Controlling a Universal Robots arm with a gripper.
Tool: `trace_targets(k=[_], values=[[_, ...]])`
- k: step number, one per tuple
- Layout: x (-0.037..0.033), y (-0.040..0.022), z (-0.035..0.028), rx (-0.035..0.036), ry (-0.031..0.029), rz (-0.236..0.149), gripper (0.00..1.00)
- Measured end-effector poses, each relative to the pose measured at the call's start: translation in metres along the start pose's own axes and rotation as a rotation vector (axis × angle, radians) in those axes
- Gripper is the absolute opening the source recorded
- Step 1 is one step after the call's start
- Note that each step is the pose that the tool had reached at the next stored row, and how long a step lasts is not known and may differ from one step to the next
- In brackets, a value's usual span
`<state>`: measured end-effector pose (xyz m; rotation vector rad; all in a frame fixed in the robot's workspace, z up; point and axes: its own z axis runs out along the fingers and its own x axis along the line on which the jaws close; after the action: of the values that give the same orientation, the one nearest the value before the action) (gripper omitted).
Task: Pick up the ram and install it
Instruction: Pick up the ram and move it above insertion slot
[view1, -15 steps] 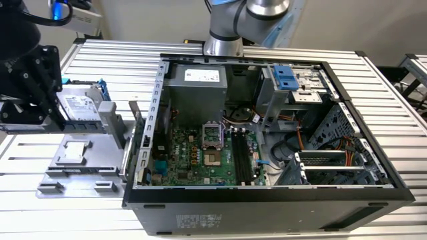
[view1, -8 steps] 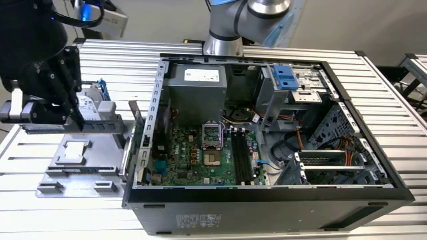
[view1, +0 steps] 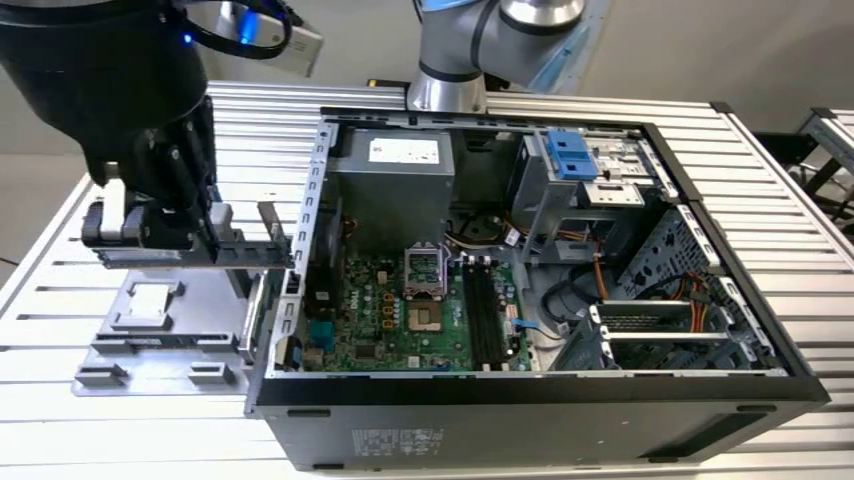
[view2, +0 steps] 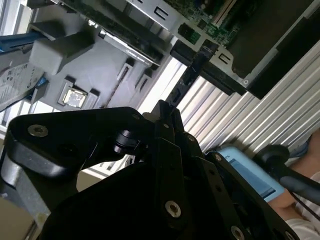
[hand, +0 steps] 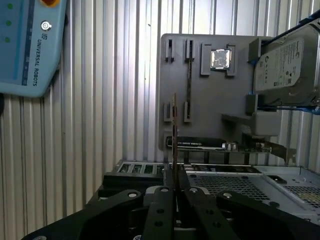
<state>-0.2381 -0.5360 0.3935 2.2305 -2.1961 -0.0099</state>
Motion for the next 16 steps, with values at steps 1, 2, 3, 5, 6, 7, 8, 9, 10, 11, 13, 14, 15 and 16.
trace_targets(k=[1,2,3,5,6,7,8,9,10,11,13,14,15,16], values=[[0.0001,-0.0046,-0.0001,-0.0005,0.0,0.0,0.0],[0.0001,-0.009,-0.0001,-0.001,0.0,0.0,0.0],[0.0002,-0.0135,-0.0002,-0.0015,0.0001,0.0,0.0],[0.0003,-0.0225,-0.0003,-0.0024,0.0001,-0.001,0.0],[0.0004,-0.027,-0.0004,-0.0028,0.0,-0.001,0.0],[0.0005,-0.0314,-0.0004,-0.0032,0.0,-0.001,0.0],[0.0005,-0.0357,-0.0005,-0.0036,0.0,-0.002,0.0],[0.0006,-0.0398,-0.0005,-0.004,0.0,-0.002,0.0],[0.0007,-0.0437,-0.0006,-0.0043,0.0,-0.002,0.0],[0.0007,-0.0482,-0.0006,-0.0047,0.0,-0.002,0.0],[0.0009,-0.0567,-0.0008,-0.0055,0.0001,-0.003,0.0],[0.0009,-0.0611,-0.0008,-0.0058,0.0,-0.004,0.0],[0.001,-0.0656,-0.0009,-0.0063,0.0,-0.004,0.0],[0.0011,-0.07,-0.0009,-0.0067,0.0,-0.004,0.0]])
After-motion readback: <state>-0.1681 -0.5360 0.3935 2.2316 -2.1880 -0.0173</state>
